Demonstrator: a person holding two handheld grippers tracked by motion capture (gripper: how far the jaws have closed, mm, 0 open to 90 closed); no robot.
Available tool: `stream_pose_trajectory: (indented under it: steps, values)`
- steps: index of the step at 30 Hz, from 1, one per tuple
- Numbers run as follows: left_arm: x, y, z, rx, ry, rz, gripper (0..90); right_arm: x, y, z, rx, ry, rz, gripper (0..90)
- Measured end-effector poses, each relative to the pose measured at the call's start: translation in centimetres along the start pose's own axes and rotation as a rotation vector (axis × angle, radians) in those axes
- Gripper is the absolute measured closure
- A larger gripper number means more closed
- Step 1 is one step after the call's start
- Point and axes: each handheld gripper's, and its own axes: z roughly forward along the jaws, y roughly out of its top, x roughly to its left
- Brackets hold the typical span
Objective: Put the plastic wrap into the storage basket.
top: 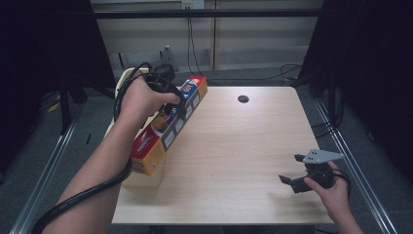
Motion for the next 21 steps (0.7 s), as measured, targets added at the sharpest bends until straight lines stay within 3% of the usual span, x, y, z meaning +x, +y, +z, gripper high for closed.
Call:
stream_pose_trajectory:
  steps: [21]
  values:
    - [2.0, -0.7, -1.0, -0.017, 0.008, -0.062, 41.3, 0.1, 0.0, 0.1, 0.003, 0.007, -0.003, 2.7]
